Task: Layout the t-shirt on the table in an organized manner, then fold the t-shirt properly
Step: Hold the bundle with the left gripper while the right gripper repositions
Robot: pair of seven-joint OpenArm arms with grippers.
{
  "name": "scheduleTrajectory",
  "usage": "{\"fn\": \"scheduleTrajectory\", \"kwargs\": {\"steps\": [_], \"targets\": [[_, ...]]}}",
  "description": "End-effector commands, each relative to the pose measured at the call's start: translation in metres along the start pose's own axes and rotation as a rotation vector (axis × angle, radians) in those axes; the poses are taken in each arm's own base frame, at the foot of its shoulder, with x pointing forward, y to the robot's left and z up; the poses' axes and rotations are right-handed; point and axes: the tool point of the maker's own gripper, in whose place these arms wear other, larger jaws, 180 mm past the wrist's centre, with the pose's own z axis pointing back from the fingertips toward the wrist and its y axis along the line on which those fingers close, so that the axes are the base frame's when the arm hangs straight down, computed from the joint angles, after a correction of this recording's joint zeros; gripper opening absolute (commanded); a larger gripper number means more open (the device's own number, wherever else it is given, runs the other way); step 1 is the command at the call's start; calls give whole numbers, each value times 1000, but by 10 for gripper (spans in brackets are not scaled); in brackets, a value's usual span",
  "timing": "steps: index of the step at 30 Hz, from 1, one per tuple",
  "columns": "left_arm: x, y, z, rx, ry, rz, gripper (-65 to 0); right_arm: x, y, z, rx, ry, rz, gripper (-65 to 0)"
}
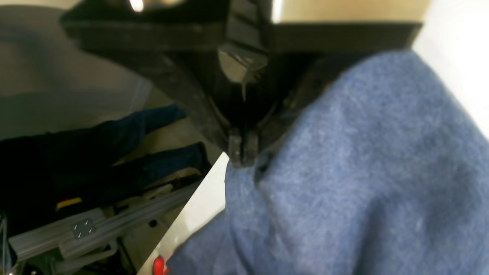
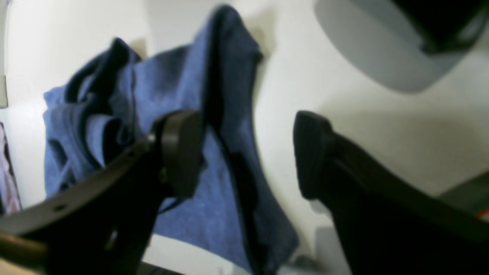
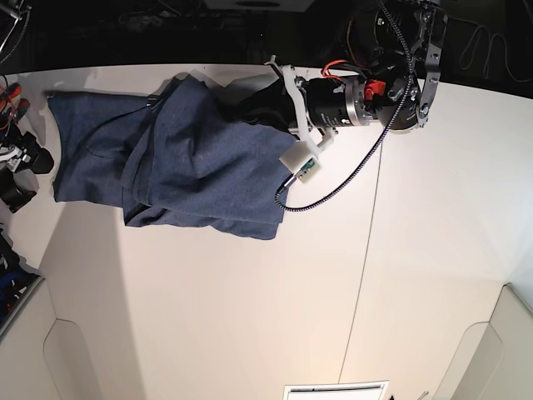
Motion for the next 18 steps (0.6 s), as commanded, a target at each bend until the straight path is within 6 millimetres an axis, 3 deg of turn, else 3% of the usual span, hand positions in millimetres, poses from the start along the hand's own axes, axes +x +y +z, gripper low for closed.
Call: {"fn": "scheduleTrajectory", "kwargs": {"steps": [1, 9, 14, 18], "targets": [[15, -7, 1, -26, -53, -19, -650, 20, 0, 10, 2, -48, 30, -275], [20, -6, 1, -24, -65, -29, -650, -13, 17, -20, 17, 91, 104, -276], [25, -5, 1, -23, -71, -38, -650, -38, 5, -37, -32, 160, 119, -276], [25, -5, 1, -23, -72, -38, -650, -42, 5, -38, -20, 166, 96, -277]]}}
